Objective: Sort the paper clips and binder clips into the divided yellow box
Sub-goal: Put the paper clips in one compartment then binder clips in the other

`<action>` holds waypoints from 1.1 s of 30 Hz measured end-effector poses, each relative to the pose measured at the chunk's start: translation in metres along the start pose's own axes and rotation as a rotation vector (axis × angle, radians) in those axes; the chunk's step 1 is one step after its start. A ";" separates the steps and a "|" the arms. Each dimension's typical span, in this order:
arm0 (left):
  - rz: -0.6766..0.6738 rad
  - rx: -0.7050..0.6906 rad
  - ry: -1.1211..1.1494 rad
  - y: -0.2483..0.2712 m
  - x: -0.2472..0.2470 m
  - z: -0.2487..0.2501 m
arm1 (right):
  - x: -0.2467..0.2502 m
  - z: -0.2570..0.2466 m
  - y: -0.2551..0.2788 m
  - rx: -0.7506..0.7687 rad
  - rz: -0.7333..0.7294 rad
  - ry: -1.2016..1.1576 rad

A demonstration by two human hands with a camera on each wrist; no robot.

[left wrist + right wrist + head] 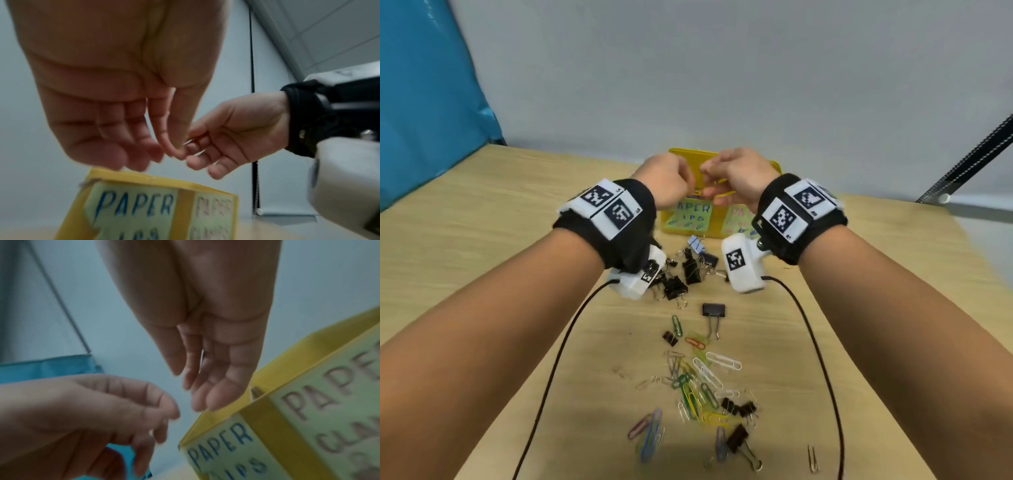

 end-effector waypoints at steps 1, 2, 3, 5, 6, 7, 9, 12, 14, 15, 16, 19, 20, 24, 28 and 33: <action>-0.099 -0.018 0.007 0.015 -0.006 -0.003 | 0.000 0.005 0.016 0.003 -0.065 0.109; -0.228 -0.030 -0.001 0.033 -0.015 -0.007 | -0.004 0.014 0.033 -0.015 -0.158 0.230; -0.373 -0.030 -0.029 0.049 -0.025 -0.012 | -0.008 0.024 0.048 -0.053 -0.270 0.356; -0.637 0.007 -0.116 0.081 -0.048 -0.025 | -0.019 0.052 0.075 -0.165 -0.475 0.572; -0.727 0.041 -0.140 0.093 -0.058 -0.031 | -0.025 0.065 0.085 -0.223 -0.545 0.643; -0.773 0.072 -0.151 0.105 -0.067 -0.036 | -0.032 0.078 0.096 -0.278 -0.585 0.674; -0.740 0.089 -0.183 0.116 -0.080 -0.040 | -0.039 0.095 0.105 -0.339 -0.564 0.683; -0.484 0.031 -0.382 0.118 -0.079 -0.043 | -0.040 0.098 0.110 -0.248 -0.349 0.854; -0.375 0.027 -0.445 0.116 -0.071 -0.045 | -0.037 0.093 0.110 -0.117 -0.221 0.999; -0.356 0.035 -0.453 0.117 -0.069 -0.047 | -0.038 0.092 0.111 -0.066 -0.193 1.009; -0.347 0.042 -0.460 0.118 -0.068 -0.050 | -0.041 0.092 0.111 -0.033 -0.187 0.995; -0.381 0.023 -0.504 0.124 -0.074 -0.053 | -0.057 0.093 0.111 0.000 -0.206 0.963; -0.417 0.019 -0.528 0.127 -0.077 -0.055 | -0.064 0.094 0.111 0.005 -0.226 0.977; -0.403 0.078 -0.511 0.137 -0.080 -0.069 | -0.076 0.100 0.121 0.071 -0.296 1.085; -0.464 0.130 -0.425 0.159 -0.074 -0.079 | -0.068 0.107 0.138 0.058 -0.416 1.014; -0.577 0.158 -0.499 0.187 -0.078 -0.066 | -0.057 0.113 0.147 0.017 -0.344 1.007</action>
Point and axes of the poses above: each hand's wrist, its own y-axis away from the middle knuckle, its own x-axis out of the back of the hand, z = x × y, the point moved 2 cm from there along -y, towards the middle knuckle, and after that the axes turned 2 degrees about -y, right-handed, at the moved point
